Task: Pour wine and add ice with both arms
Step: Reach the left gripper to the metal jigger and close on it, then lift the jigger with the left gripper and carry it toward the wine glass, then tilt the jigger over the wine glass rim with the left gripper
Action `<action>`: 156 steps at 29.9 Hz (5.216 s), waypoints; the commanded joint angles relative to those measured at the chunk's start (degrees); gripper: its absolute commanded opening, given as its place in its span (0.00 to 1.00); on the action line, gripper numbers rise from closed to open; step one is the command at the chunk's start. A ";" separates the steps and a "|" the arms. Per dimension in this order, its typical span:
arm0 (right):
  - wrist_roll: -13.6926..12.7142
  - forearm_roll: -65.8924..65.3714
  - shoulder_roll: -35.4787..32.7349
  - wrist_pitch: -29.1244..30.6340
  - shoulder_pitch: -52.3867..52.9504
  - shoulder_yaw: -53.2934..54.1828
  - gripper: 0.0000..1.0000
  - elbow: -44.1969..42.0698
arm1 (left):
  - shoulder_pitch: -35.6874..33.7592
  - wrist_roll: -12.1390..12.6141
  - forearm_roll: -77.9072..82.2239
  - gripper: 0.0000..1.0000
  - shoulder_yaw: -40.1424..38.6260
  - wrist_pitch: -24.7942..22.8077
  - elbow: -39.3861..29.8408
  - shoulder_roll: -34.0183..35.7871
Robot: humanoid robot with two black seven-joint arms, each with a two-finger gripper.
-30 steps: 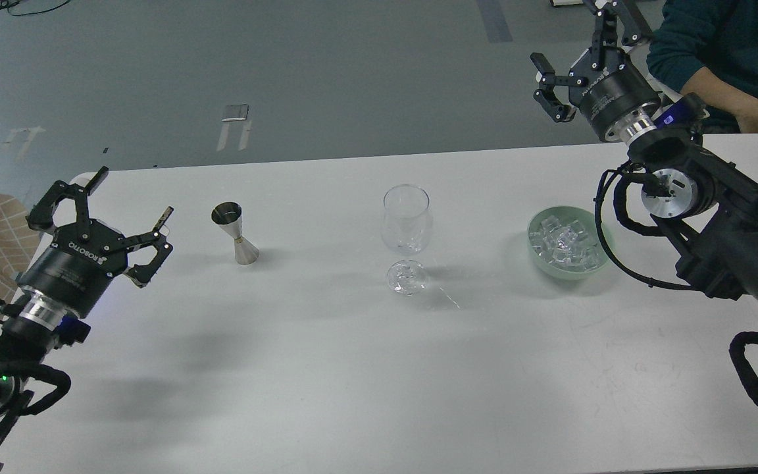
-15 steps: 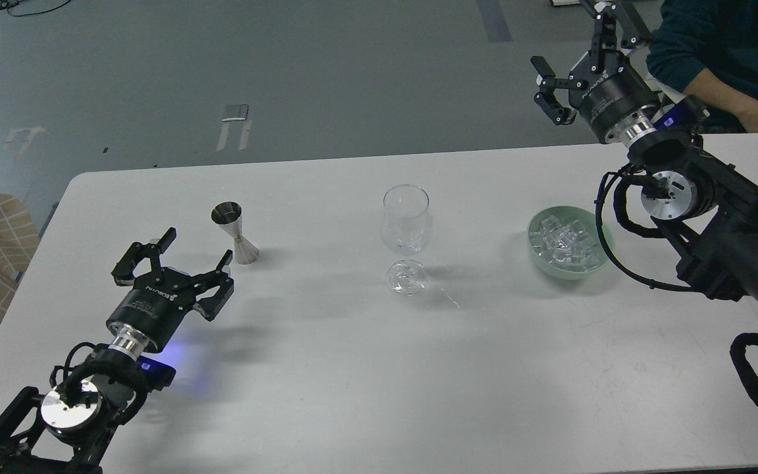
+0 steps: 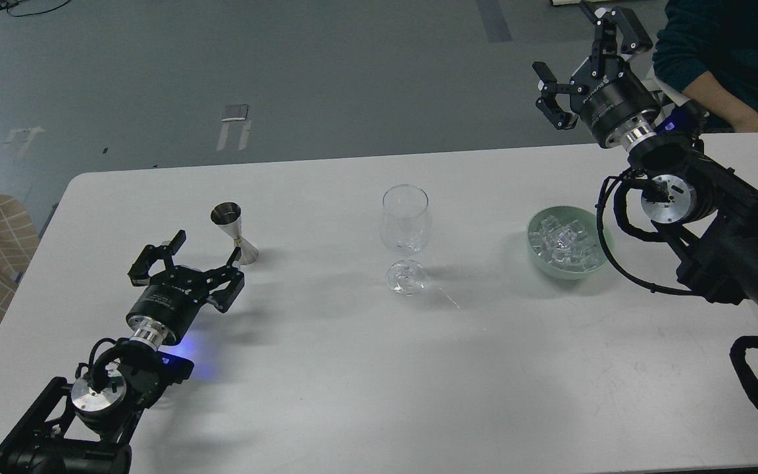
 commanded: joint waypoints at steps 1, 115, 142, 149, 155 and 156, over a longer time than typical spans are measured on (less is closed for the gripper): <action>0.00 -0.04 0.01 0.00 -0.18 0.01 1.00 0.06 | -1.34 0.09 0.18 0.96 0.33 -0.23 2.12 -1.33; 0.09 -0.31 -0.08 -0.88 -0.19 -2.02 1.00 0.67 | -14.52 0.53 7.21 0.00 11.92 27.01 -24.33 -1.69; 0.09 -0.31 0.01 -0.80 -1.06 -2.02 1.00 0.76 | -16.10 2.11 24.25 0.00 15.00 34.05 -26.44 -7.57; 0.09 -0.31 0.01 -0.80 -1.15 -2.02 1.00 0.76 | -16.19 2.47 30.85 0.00 15.00 34.14 -26.44 -7.66; 0.09 -0.31 0.01 -0.80 -1.24 -2.02 1.00 0.76 | -16.11 2.38 36.04 0.00 15.09 33.78 -26.44 -7.57; 0.09 -0.31 0.01 -0.88 -1.24 -2.02 1.00 0.76 | -16.11 2.38 37.43 0.00 15.09 33.70 -26.44 -7.57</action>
